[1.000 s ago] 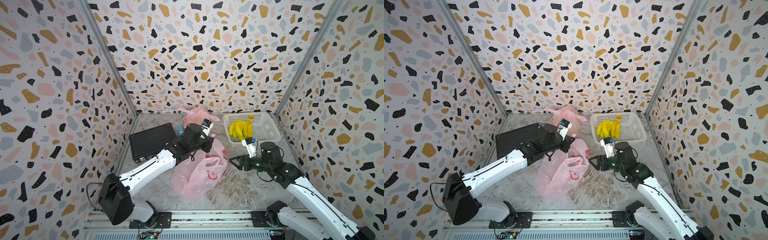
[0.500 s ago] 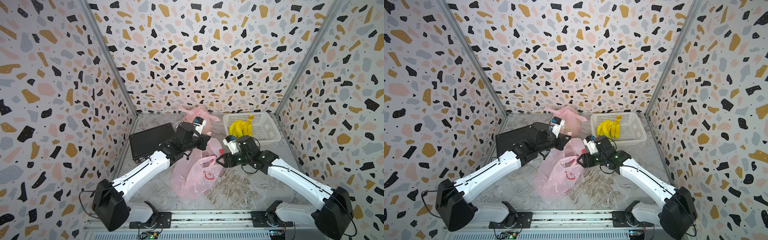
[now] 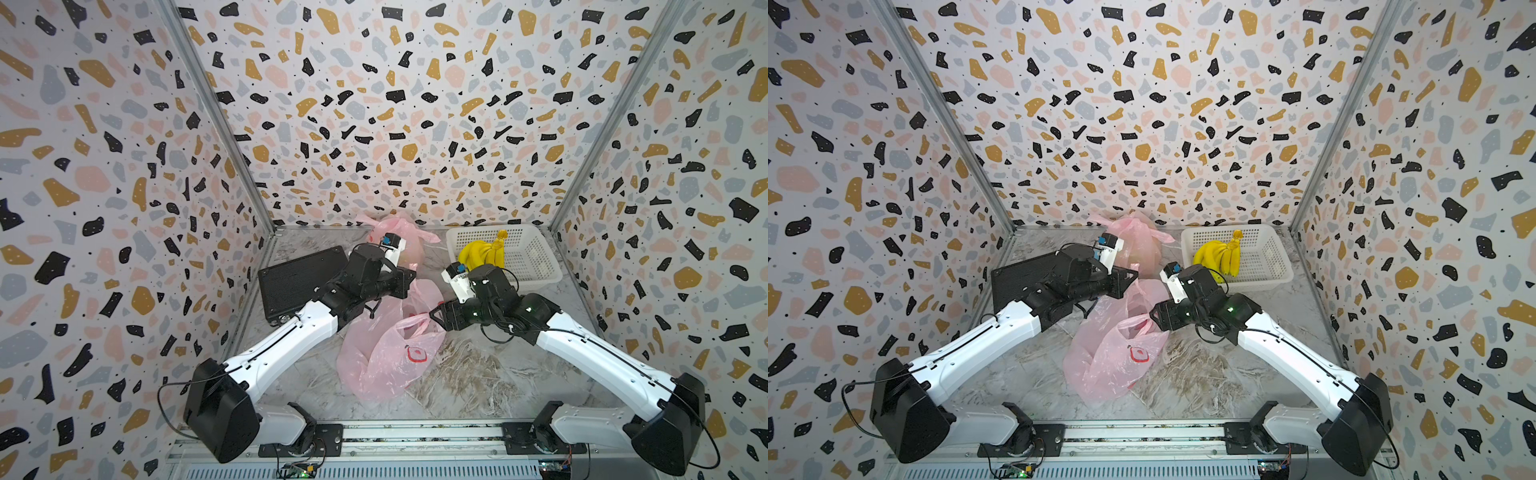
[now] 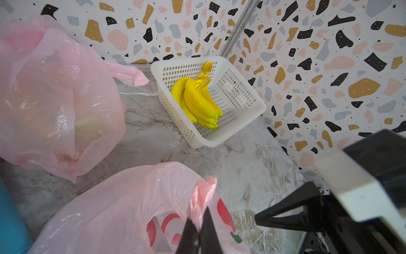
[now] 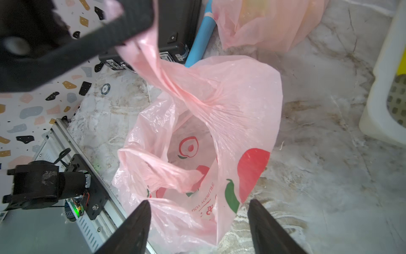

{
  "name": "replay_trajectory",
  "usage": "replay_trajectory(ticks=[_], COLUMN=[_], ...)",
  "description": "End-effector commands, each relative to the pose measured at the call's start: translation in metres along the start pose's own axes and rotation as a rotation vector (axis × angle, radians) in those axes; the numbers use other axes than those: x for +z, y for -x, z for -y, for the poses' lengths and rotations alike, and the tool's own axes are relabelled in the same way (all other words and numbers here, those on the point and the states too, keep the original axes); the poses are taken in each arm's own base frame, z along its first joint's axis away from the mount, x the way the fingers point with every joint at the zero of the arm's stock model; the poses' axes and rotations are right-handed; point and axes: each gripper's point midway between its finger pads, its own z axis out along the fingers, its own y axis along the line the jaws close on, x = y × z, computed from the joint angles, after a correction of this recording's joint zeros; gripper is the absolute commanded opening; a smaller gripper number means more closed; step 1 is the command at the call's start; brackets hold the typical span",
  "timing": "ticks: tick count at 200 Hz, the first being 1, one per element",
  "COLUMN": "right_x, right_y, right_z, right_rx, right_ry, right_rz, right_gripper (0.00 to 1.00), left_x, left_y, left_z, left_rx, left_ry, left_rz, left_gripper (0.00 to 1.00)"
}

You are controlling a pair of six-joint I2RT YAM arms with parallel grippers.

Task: Place the banana into a plastic bag & tie a knot
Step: Open the plastic bag at the center of the board.

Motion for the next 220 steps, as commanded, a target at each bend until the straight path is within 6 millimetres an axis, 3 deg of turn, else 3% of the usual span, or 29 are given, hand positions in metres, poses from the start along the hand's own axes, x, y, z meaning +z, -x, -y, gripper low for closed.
replay_trajectory(ticks=[1,102,124,151,195,220], right_x=[-0.008,0.041,0.042,0.031,-0.017,-0.037], right_y=[0.006,0.004,0.007,0.016,0.015,0.01], right_z=[-0.022,-0.037,-0.05,-0.073,-0.129,-0.133], right_rx=[-0.02,0.017,-0.012,-0.132,-0.448,-0.529], right_ry=[0.064,0.131,0.165,0.208,0.366,0.364], right_rz=[0.008,-0.097,-0.099,-0.079,0.005,0.052], right_gripper=[0.72,0.63,0.37,0.0,0.0,0.0], left_x=[-0.007,-0.014,-0.015,-0.018,-0.019,-0.021], left_y=[0.014,0.014,0.017,0.028,0.068,0.091], left_z=[-0.001,-0.012,-0.017,-0.035,-0.083,-0.104], left_rx=[-0.027,-0.046,-0.051,-0.058,-0.104,-0.125], left_ry=[-0.013,-0.005,0.006,0.068,0.138,0.146], left_rz=[0.063,0.071,0.078,0.102,0.126,0.148], left_gripper=[0.0,0.0,0.0,0.0,0.0,0.0])
